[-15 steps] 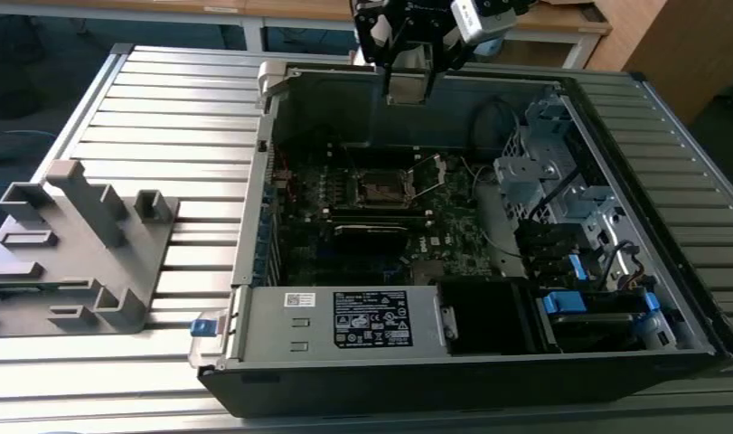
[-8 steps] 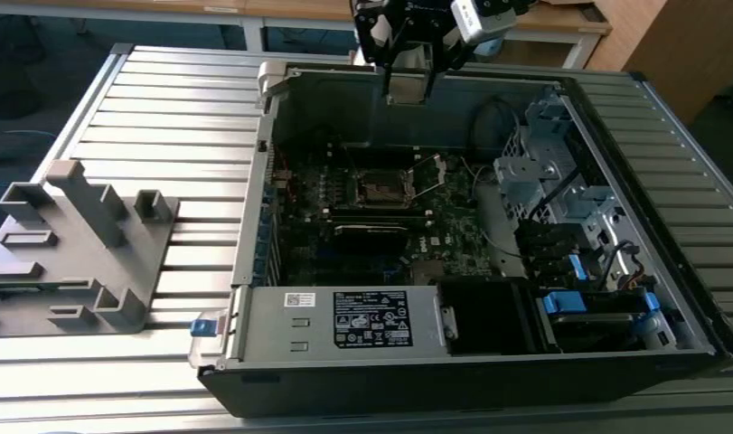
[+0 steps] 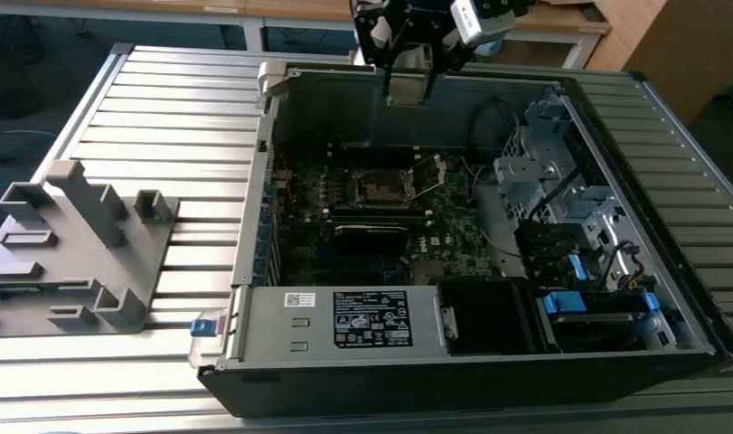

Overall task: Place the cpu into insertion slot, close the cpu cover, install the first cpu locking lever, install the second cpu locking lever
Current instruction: 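Place the cpu into insertion slot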

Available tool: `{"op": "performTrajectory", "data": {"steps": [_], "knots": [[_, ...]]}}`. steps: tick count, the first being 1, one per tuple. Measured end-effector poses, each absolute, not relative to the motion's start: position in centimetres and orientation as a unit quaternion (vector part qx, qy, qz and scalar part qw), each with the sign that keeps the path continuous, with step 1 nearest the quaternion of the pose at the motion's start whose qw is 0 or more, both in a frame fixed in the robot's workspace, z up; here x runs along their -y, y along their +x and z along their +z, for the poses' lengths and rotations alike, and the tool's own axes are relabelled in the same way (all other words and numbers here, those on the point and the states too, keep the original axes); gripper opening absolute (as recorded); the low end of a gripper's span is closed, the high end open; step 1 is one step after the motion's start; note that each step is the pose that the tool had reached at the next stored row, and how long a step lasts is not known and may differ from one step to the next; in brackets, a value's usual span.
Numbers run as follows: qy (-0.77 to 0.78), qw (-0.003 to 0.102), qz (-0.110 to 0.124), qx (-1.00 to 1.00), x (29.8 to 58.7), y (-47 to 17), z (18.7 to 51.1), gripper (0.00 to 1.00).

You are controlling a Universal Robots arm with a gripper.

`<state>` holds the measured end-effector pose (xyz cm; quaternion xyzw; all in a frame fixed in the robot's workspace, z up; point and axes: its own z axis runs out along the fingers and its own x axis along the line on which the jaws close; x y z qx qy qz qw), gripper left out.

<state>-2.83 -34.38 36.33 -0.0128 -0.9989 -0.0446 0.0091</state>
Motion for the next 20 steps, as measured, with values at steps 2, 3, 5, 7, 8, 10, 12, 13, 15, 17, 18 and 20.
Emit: {"op": "performTrajectory", "data": {"steps": [2,3,5,7,8,10,12,13,15,17,18,20], "knots": [[-0.013,0.009,-0.044,0.999,34.38,-2.83,36.13,0.54],[-0.013,0.009,-0.043,0.999,34.38,-2.83,36.02,0.54],[-0.013,0.009,-0.042,0.999,34.38,-2.83,35.89,0.54],[-0.013,0.009,-0.042,0.999,34.38,-2.83,35.88,0.54],[-0.013,0.009,-0.042,0.999,34.38,-2.83,35.88,0.54],[-0.013,0.009,-0.042,0.999,34.38,-2.83,35.83,0.54],[-0.013,0.009,-0.042,0.999,34.38,-2.83,35.82,0.54],[-0.013,0.009,-0.042,0.999,34.38,-2.83,35.80,0.54],[-0.013,0.009,-0.042,0.999,34.38,-2.83,35.70,0.54],[-0.013,0.009,-0.042,0.999,34.38,-2.83,35.57,0.54],[-0.013,0.009,-0.042,0.999,34.38,-2.83,35.52,0.54],[-0.013,0.009,-0.042,0.999,34.38,-2.83,35.52,0.54]]}}
